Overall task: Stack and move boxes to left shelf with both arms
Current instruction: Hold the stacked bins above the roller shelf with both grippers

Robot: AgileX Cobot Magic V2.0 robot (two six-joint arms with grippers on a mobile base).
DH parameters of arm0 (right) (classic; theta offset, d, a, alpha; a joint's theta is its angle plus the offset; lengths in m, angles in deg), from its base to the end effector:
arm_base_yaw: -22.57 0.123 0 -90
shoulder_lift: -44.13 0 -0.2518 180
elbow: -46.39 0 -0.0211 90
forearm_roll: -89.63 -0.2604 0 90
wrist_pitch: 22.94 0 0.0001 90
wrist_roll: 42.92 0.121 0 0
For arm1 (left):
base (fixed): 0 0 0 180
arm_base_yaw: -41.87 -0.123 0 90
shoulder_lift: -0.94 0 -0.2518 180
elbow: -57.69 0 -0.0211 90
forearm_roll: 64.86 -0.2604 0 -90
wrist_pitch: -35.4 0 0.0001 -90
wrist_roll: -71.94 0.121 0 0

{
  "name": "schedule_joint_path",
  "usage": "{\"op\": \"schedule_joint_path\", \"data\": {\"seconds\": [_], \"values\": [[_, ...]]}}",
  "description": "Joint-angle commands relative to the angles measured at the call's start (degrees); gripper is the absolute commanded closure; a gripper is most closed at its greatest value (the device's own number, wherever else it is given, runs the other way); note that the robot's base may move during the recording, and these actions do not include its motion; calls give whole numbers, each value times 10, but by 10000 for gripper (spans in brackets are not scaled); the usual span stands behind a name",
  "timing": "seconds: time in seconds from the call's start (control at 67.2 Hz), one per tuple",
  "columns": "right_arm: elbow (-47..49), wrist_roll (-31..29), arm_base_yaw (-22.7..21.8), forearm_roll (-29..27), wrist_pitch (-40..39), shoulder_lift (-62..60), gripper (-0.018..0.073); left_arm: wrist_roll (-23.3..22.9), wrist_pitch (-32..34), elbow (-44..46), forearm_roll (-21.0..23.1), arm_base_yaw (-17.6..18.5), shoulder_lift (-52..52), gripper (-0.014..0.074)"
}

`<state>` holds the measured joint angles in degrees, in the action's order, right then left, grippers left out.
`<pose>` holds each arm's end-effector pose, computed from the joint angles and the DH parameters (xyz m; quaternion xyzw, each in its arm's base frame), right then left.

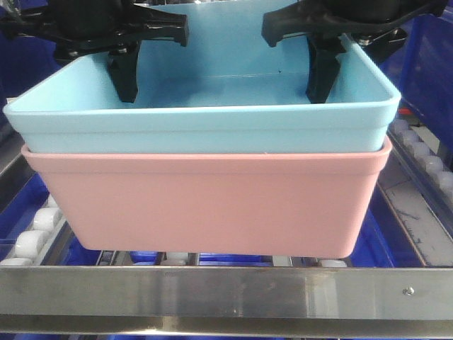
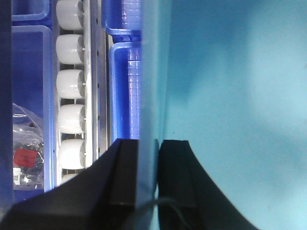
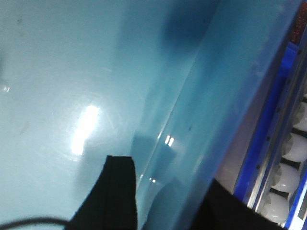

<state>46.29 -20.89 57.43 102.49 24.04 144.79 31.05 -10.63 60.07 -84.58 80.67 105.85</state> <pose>0.3159 0.1960 0.2424 -0.1570 0.9430 0.0437 0.2903 0.3206 -0.2200 0.2321 0.0637 0.9497 -0.0552 0.3016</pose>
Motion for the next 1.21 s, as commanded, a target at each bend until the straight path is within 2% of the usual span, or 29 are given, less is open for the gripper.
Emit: {"op": "schedule_joint_path", "data": {"seconds": [0.0, 0.834, 0.953, 1.191], "values": [[28, -11, 23, -78, -143, -28, 504, -6, 147, 30, 45, 27, -29, 599], [28, -11, 23, -78, -148, -28, 504, -6, 156, 30, 45, 27, -29, 599], [28, -11, 23, -63, -147, -28, 504, -6, 147, 33, 45, 27, -30, 599], [29, -11, 18, -23, -147, -28, 504, -4, 130, 33, 45, -6, -40, 599]]}}
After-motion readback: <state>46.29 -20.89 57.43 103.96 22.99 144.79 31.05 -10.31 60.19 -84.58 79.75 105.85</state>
